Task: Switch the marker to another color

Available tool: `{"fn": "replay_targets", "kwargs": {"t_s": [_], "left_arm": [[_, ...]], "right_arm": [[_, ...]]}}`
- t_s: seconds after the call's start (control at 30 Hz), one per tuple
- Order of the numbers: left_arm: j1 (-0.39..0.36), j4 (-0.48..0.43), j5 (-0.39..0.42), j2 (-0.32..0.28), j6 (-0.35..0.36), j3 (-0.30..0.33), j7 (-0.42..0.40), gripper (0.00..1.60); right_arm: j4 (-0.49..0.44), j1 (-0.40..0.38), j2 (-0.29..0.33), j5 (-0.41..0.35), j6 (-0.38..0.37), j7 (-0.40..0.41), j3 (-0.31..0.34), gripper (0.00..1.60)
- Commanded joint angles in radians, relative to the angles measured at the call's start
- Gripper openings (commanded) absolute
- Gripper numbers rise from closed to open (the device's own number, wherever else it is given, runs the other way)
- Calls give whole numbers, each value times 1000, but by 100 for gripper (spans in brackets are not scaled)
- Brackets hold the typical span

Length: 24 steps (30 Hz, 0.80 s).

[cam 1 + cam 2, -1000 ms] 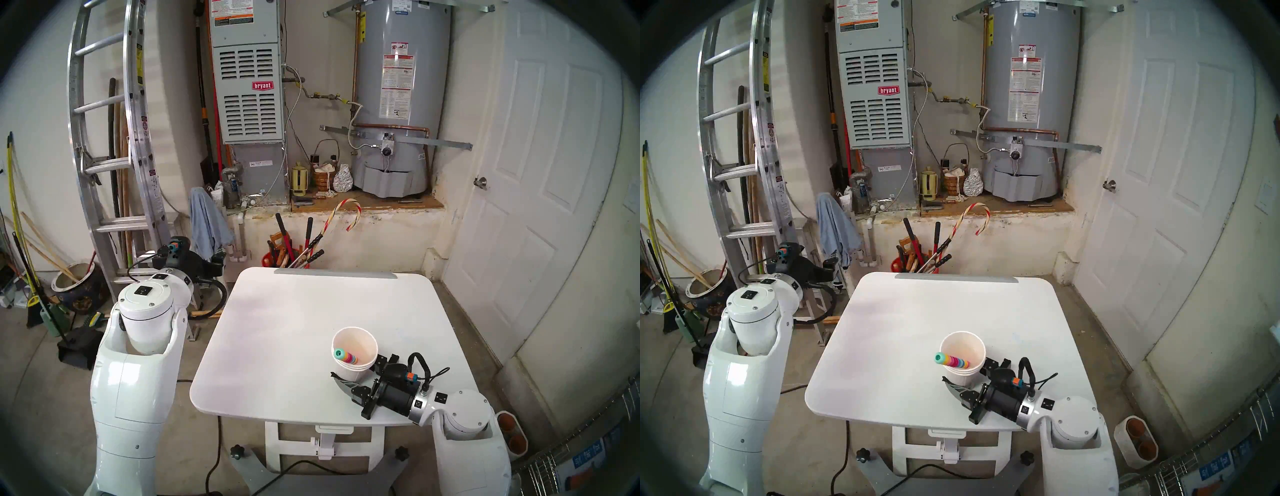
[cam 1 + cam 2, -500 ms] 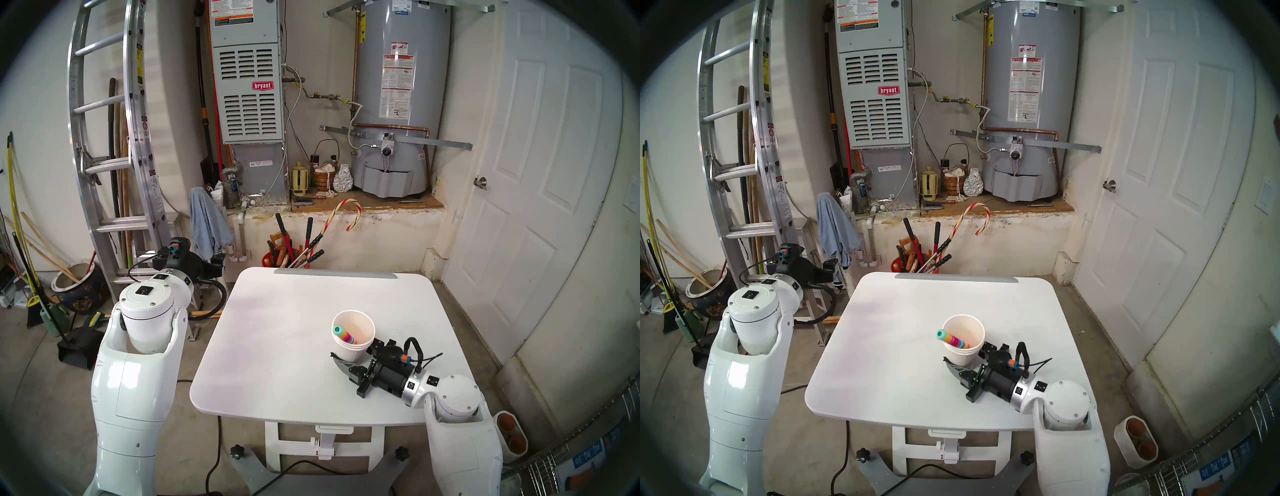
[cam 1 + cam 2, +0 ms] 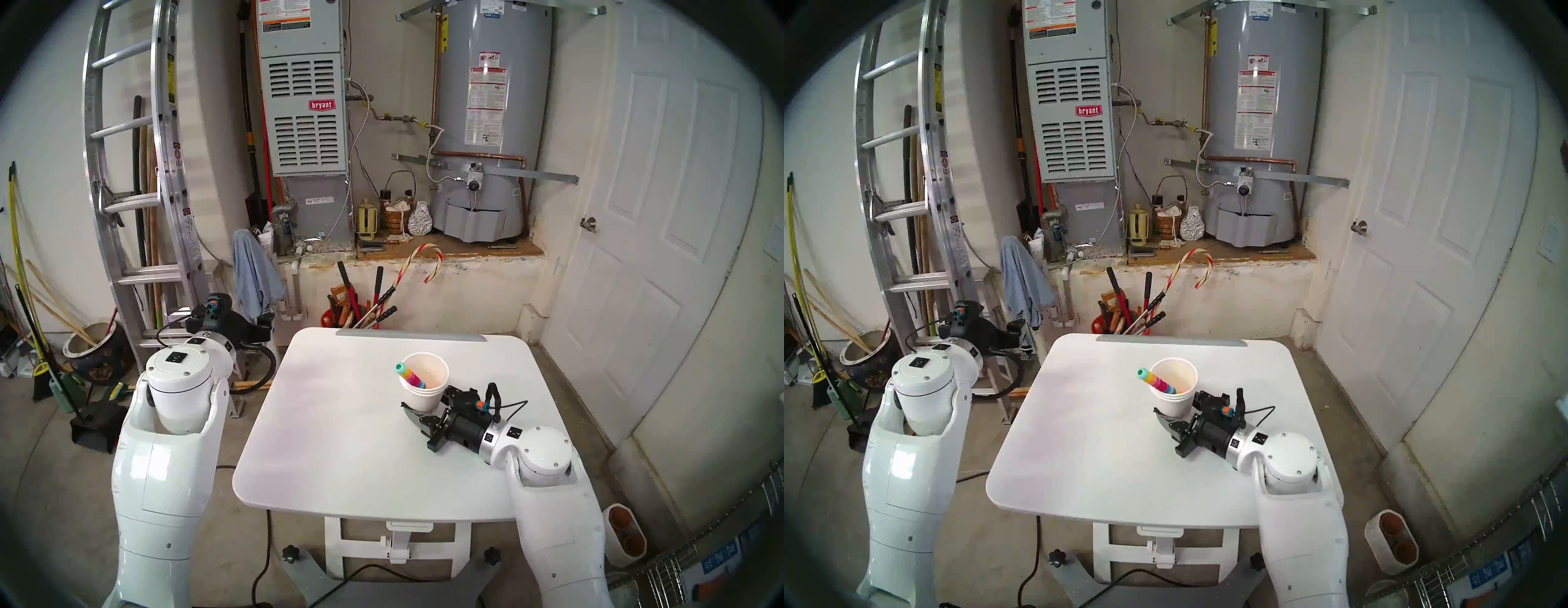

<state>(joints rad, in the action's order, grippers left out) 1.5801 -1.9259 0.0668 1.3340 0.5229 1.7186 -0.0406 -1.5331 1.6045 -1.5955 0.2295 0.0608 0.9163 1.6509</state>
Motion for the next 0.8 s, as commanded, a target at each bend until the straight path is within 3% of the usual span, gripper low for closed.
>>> {"fn": "replay_targets", "kwargs": {"t_s": [0.0,0.13,0.3,0.33,0.4,0.77], "left_arm": [[1,-4,5,-3,-5,15,-2,160],[0,4,8,-5,-6,24,-4,160],[-2,11,15,-8,-9,33,-9,160],[-2,14,17,-9,-10,37,-11,160],[-2,17,19,-10,-10,39,-13,160],[-9,57,36,-21,-23,52,-45,160]], "right_arm": [[16,-118,-16,0,-22,-57,-55,40],[39,-150,-22,2,-37,-83,-88,49],[96,-199,-34,7,-50,-109,-124,46],[164,-263,-55,19,-57,-101,-122,46],[134,-223,-42,7,-53,-125,-138,45],[300,-318,-85,-4,-34,-145,-144,49]]}}
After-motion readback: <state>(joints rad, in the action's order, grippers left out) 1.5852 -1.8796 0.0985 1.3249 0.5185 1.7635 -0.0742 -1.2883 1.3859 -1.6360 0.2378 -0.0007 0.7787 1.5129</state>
